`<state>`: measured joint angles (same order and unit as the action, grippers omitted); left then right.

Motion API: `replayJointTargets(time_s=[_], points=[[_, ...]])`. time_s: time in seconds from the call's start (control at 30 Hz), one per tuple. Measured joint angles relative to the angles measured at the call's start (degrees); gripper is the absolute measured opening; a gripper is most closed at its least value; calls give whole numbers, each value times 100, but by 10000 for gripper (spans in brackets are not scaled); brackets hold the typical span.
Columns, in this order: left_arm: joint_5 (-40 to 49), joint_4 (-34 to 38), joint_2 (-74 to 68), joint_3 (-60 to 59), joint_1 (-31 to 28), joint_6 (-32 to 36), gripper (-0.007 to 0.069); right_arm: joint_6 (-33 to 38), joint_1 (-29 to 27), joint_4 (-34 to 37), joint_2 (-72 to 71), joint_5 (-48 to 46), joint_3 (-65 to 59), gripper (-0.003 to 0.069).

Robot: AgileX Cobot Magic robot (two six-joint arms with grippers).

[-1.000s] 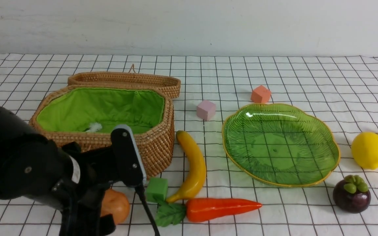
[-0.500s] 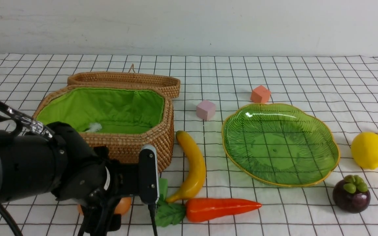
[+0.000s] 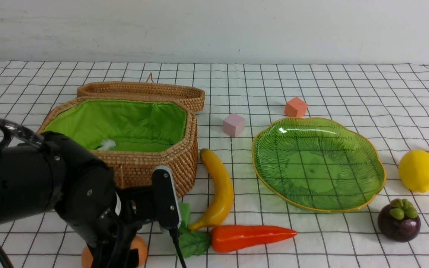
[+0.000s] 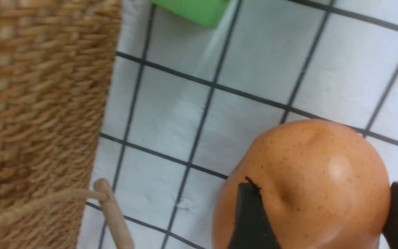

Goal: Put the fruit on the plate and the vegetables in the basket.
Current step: Grab a potato with your left arm and place it in the basket on the left

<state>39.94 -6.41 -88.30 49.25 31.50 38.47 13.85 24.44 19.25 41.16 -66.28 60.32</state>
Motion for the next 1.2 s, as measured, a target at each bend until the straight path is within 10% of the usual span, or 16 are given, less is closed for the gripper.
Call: replayJointTargets(time_s=[0.37,0.67,1.2], points=[[59,160,70,-36,0,24,448,65,0,0,0,7,0,165],[-45,259,66,-77,0,5,666,77,0,0,0,7,0,165],[-106,51,-614,-83,0,-73,538,200,0,0,0,7,0,165]])
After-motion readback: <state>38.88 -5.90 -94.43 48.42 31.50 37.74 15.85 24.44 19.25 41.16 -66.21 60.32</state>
